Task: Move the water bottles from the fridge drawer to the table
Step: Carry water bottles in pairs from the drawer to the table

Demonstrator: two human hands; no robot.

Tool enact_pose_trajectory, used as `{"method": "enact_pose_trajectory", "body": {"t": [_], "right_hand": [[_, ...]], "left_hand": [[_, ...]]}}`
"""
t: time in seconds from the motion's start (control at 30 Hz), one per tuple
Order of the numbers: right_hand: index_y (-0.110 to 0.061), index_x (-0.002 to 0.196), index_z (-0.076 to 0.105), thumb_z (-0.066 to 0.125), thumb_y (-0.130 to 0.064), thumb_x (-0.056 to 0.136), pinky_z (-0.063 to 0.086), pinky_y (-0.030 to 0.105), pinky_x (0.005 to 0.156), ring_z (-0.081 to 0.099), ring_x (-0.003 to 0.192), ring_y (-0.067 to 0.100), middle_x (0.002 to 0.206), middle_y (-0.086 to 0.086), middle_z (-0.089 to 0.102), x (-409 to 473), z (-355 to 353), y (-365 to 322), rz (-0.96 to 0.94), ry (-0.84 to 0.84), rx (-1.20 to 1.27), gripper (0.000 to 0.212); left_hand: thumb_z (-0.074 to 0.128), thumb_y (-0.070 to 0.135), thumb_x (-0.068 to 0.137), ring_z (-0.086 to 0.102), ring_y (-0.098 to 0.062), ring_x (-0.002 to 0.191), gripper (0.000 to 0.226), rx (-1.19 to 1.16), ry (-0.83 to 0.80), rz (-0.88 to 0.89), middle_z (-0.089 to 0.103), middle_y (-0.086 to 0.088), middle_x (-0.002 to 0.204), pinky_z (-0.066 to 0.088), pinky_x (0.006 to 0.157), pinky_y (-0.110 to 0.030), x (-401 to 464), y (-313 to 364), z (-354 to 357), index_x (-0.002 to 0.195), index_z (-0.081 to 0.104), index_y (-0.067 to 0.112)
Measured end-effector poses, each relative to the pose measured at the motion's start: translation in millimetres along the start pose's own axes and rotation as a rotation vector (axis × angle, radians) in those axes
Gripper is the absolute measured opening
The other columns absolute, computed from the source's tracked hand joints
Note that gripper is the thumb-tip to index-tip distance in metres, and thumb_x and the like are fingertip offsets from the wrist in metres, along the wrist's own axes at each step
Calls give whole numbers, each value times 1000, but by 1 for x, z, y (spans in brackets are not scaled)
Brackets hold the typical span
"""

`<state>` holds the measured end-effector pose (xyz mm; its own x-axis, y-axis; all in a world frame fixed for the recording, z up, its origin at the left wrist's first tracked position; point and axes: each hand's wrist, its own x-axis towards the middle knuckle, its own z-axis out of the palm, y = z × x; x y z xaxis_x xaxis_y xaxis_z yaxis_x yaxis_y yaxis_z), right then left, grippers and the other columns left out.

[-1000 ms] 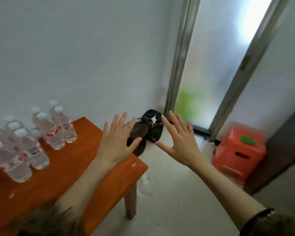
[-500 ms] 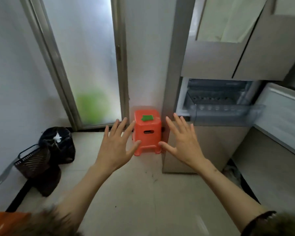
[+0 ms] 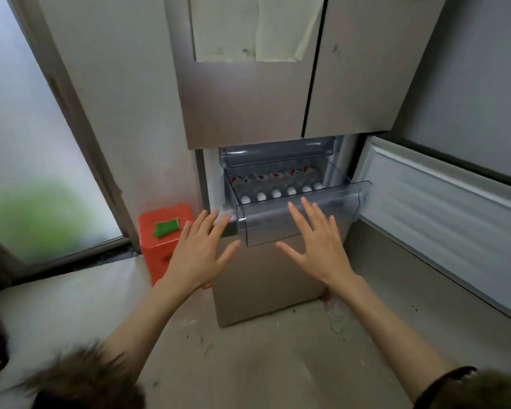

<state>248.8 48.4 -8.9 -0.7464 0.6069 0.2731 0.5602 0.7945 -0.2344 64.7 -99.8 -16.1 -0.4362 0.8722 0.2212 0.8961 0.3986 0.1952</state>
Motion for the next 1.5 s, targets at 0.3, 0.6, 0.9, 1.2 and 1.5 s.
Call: {"method": "enact_pose_trajectory", "body": {"t": [0.3, 0.6, 0.9, 1.2, 1.5], "right_hand": [[-35, 148, 1, 35, -61, 89, -4, 46, 117, -5, 146, 17, 159, -3, -1, 112, 15, 117, -28, -105, 45, 73], [-36, 148, 3, 32, -60, 91, -2, 49, 117, -2, 146, 17, 158, -4, 5, 220, 34, 186, -241, -320, 63, 68], [-29, 149, 10, 34, -57, 92, 6, 54, 116, 11, 144, 26, 157, 1, 12, 295, 97, 189, -237, -615, 27, 67], [-11, 123, 51, 42, -30, 97, 44, 34, 89, 53, 108, 27, 126, 15, 54, 346, 163, 157, 108, -888, 480, 33], [-2, 121, 55, 44, -21, 97, 48, 40, 93, 54, 82, 22, 107, 16, 55, 370, 224, 140, 573, -851, 809, 33]], "left_hand": [[30, 56, 93, 11, -21, 144, 62, -58, -42, -38, 18, -3, 155, 12, 118, -43, 142, 50, 55, 147, 18, 27], [40, 39, 95, 16, -26, 142, 57, -307, -47, -369, 20, -10, 154, 16, 115, -38, 239, 78, 104, 145, 26, 17], [44, 26, 96, 32, -36, 133, 56, -310, -230, -571, 31, -22, 145, 28, 106, -36, 302, 43, 143, 143, 24, 4], [50, 23, 92, 30, -36, 135, 70, -455, -402, -821, 24, -23, 149, 29, 108, -35, 343, -10, 206, 145, 9, 0], [50, 24, 93, 44, -35, 125, 54, -476, -375, -892, 43, -23, 138, 35, 99, -33, 364, -36, 235, 133, 33, -7]]}}
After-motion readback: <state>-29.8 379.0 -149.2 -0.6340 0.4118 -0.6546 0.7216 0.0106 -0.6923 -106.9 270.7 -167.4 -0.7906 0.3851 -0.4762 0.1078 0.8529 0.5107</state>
